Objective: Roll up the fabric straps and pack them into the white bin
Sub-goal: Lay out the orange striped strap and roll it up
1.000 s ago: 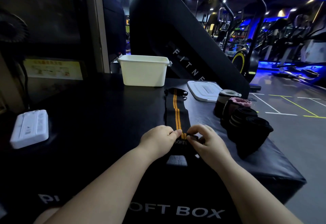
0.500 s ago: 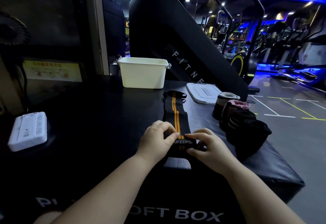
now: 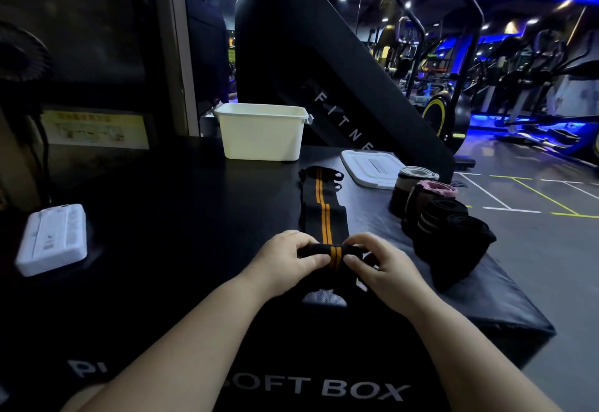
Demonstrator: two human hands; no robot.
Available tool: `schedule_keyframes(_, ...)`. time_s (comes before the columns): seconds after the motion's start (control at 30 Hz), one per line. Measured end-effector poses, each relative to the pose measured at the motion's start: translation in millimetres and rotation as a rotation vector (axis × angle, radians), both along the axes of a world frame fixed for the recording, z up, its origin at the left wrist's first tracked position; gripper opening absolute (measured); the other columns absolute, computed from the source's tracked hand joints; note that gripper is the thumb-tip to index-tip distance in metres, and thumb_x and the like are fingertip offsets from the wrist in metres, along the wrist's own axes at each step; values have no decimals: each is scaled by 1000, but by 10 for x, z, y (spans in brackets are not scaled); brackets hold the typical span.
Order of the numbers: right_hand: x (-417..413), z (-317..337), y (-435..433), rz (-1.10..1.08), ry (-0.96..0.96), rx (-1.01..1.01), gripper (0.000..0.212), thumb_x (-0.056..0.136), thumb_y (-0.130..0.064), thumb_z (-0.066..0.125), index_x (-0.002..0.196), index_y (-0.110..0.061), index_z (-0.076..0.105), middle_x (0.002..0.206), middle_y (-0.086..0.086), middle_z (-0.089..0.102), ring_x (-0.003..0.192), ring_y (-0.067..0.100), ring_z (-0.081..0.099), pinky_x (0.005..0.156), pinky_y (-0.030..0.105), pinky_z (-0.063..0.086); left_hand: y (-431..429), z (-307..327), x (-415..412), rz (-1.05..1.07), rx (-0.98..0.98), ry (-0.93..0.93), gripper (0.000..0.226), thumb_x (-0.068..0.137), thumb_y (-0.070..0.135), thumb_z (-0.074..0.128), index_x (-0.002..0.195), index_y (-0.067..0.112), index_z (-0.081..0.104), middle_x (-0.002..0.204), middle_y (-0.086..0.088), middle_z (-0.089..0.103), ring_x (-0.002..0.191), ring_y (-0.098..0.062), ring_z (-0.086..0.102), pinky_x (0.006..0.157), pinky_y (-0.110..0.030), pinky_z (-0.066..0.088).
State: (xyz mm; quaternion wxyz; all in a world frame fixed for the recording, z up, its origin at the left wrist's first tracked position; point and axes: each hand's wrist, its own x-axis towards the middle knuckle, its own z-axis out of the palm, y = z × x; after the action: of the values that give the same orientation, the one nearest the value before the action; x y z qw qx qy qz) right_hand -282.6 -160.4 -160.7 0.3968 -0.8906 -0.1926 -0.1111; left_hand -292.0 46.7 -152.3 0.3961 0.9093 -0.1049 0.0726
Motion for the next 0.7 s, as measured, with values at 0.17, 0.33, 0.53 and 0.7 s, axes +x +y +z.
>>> schedule_keyframes(0.17, -11, 11, -10, -14, 25, -51, 28, 79, -32, 77, 105, -33, 67, 99, -14, 62, 89, 5, 60, 82, 24, 48, -40, -24, 24, 21, 36, 9, 28, 91, 46, 60, 89, 19, 65, 91, 8, 55, 91, -12, 56, 85, -34, 48)
schedule_keyframes(0.33, 12, -13, -35, -15, 35, -67, 21, 85, -37, 71, 104, -28, 71, 93, -11, 66, 91, 5, 60, 84, 30, 48, -53, -9, 23, 40, 66, 33, 51, 95, 53, 47, 84, 5, 59, 89, -1, 57, 88, -18, 55, 84, -40, 48)
schedule_keyframes(0.53, -38, 0, -12, 30, 63, 27, 17, 88, -33, 69, 96, -45, 63, 92, -14, 70, 88, -2, 63, 81, 22, 49, -63, -16, 22, 46, 48, 39, 58, 97, 54, 42, 81, 0, 56, 87, -7, 58, 86, -19, 54, 84, -40, 46)
schedule_keyframes(0.7, -58, 33, 21, 27, 96, 45, 10, 89, -33, 66, 92, -38, 58, 75, -2, 67, 64, 2, 58, 64, 19, 44, -62, -50, 12, 35, 55, -13, 36, 96, 50, 47, 96, 16, 58, 98, 7, 55, 99, -12, 51, 91, -33, 43)
